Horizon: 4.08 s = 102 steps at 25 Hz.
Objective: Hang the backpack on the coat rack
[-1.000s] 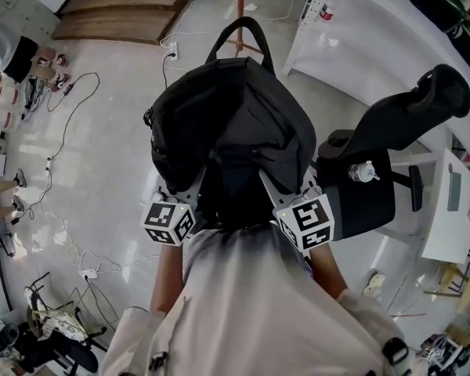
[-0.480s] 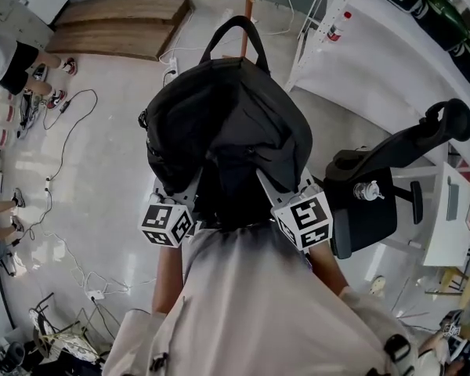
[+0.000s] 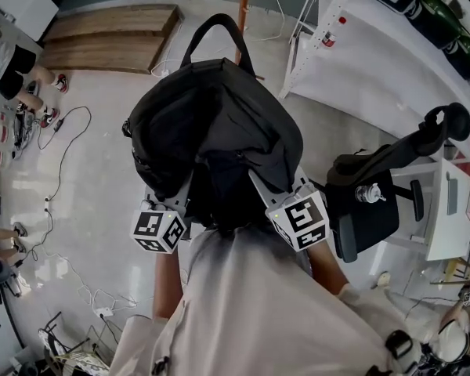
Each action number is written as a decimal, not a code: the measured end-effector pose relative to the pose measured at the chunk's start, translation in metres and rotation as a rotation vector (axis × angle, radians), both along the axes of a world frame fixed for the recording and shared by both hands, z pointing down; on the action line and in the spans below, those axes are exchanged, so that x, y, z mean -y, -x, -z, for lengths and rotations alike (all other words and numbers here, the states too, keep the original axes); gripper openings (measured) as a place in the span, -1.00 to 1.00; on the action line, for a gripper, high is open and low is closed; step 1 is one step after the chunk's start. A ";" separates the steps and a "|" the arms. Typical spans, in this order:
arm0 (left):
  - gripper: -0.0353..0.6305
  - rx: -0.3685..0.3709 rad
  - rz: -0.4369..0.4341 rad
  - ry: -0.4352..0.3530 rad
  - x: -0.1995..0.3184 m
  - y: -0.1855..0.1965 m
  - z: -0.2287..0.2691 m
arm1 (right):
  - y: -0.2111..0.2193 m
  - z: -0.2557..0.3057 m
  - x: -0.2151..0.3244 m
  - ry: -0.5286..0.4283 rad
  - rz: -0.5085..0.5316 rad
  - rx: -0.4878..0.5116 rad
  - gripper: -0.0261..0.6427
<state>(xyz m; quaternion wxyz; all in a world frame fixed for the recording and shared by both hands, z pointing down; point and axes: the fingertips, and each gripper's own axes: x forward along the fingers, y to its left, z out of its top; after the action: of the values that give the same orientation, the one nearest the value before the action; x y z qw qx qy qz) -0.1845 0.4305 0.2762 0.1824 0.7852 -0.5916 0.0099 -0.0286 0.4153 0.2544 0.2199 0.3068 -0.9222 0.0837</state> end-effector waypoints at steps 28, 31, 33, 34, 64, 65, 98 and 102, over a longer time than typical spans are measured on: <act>-0.35 0.027 0.026 0.066 0.246 -0.011 -0.009 | -0.011 -0.018 0.251 0.067 0.029 0.025 -0.53; -0.35 0.029 0.028 0.075 0.269 -0.013 -0.009 | -0.013 -0.018 0.274 0.072 0.034 0.027 -0.53; -0.35 0.032 0.030 0.076 0.284 -0.015 -0.009 | -0.016 -0.017 0.290 0.070 0.035 0.032 -0.53; -0.35 0.034 0.031 0.076 0.291 -0.017 -0.008 | -0.017 -0.016 0.298 0.070 0.036 0.034 -0.53; -0.35 0.143 0.000 0.145 0.422 -0.062 -0.031 | -0.059 -0.050 0.432 0.098 0.055 0.059 -0.53; -0.35 0.140 0.000 0.148 0.422 -0.059 -0.032 | -0.057 -0.050 0.433 0.097 0.058 0.055 -0.54; -0.35 0.088 -0.016 0.294 0.454 -0.033 -0.114 | -0.030 -0.125 0.464 0.196 0.061 -0.021 -0.53; -0.35 0.080 -0.029 0.315 0.459 -0.035 -0.125 | -0.032 -0.135 0.468 0.222 0.053 -0.022 -0.54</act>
<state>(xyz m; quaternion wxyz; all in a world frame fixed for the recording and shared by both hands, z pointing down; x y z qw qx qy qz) -0.1498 -0.0284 0.4013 0.2792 0.7544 -0.5782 0.1365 0.0030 -0.0525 0.3898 0.2646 0.2569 -0.9127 0.1760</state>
